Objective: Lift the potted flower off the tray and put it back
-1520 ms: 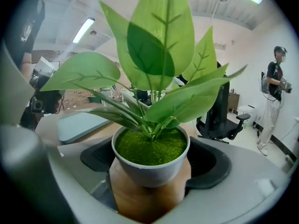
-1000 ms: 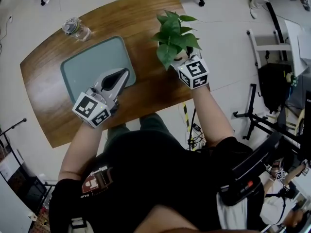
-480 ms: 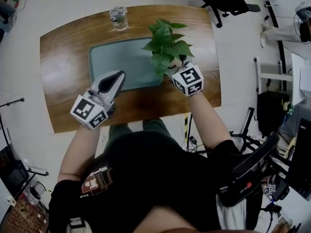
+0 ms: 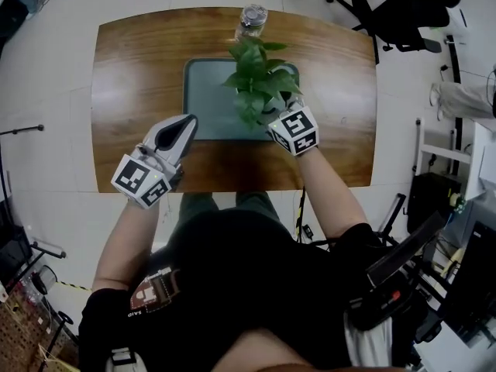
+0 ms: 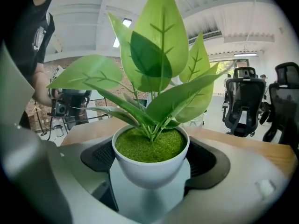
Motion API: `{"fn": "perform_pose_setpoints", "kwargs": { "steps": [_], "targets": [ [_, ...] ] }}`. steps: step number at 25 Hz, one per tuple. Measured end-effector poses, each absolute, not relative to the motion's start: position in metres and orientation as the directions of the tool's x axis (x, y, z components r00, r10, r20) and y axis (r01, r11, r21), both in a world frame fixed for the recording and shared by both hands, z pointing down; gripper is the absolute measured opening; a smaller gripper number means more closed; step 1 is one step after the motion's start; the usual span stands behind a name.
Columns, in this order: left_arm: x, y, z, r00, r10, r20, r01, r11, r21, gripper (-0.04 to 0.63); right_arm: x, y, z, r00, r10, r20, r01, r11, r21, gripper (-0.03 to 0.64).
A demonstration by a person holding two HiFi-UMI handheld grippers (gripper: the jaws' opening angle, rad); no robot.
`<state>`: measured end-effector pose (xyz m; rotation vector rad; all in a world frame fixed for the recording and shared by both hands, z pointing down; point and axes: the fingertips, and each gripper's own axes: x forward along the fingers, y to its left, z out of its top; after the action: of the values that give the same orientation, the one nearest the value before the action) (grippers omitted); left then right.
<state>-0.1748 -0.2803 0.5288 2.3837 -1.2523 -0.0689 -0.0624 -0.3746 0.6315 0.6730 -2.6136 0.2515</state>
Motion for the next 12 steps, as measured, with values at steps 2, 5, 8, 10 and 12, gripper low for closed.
{"fn": "perform_pose_setpoints", "kwargs": {
  "steps": [2, 5, 8, 10, 12],
  "targets": [
    [-0.189, -0.277, 0.534, 0.574, -0.802, 0.165, -0.780, -0.473, 0.410, 0.000, -0.078, -0.372, 0.641, -0.797, -0.398, 0.455, -0.479, 0.875, -0.073, 0.477],
    [-0.204, -0.271, 0.540, 0.561, -0.810, 0.173, -0.787, -0.456, 0.416, 0.000, -0.095, -0.366, 0.657, -0.801, -0.371, 0.469, -0.459, 0.885, -0.083, 0.479],
    [-0.211, -0.264, 0.546, 0.558, -0.811, 0.178, -0.787, -0.448, 0.424, 0.000, -0.100, -0.359, 0.673, -0.798, -0.359, 0.484, -0.441, 0.895, -0.064, 0.480],
    [-0.213, -0.263, 0.549, 0.557, -0.811, 0.176, -0.786, -0.447, 0.428, 0.000, -0.100, -0.357, 0.675, -0.798, -0.360, 0.483, -0.432, 0.901, -0.043, 0.482],
    [-0.214, -0.262, 0.550, 0.557, -0.811, 0.176, -0.785, -0.446, 0.430, 0.000, -0.101, -0.357, 0.676, -0.799, -0.357, 0.484, -0.427, 0.903, -0.039, 0.485]
  ]
}}
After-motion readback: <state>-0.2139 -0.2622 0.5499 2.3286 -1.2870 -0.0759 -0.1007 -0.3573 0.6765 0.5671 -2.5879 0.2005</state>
